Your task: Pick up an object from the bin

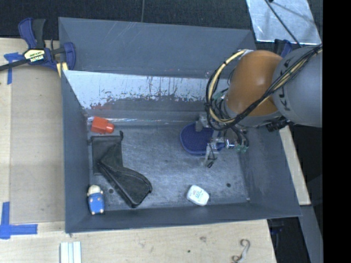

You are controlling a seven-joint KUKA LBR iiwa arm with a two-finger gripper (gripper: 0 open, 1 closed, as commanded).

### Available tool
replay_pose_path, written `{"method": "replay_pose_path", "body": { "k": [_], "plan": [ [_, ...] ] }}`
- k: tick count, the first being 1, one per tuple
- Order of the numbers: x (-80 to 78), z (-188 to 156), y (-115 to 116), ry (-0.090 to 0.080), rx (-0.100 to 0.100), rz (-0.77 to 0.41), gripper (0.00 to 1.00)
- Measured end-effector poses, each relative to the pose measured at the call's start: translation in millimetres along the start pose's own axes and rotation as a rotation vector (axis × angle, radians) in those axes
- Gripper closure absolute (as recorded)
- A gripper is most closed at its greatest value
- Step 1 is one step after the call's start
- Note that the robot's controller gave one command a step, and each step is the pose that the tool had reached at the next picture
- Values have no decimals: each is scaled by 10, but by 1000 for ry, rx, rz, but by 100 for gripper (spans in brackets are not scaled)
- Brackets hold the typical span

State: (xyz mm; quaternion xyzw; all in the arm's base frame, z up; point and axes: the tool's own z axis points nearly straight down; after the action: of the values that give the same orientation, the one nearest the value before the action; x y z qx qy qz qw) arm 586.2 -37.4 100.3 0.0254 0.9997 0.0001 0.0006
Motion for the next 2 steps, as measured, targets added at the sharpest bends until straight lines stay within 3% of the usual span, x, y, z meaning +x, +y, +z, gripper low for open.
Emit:
{"method": "replay_pose_path", "body": {
  "k": [1,2],
  "plan": [
    [-89,288,105,-5,0,178,0],
    [-107,273,102,-6,0,175,0]
  ]
}}
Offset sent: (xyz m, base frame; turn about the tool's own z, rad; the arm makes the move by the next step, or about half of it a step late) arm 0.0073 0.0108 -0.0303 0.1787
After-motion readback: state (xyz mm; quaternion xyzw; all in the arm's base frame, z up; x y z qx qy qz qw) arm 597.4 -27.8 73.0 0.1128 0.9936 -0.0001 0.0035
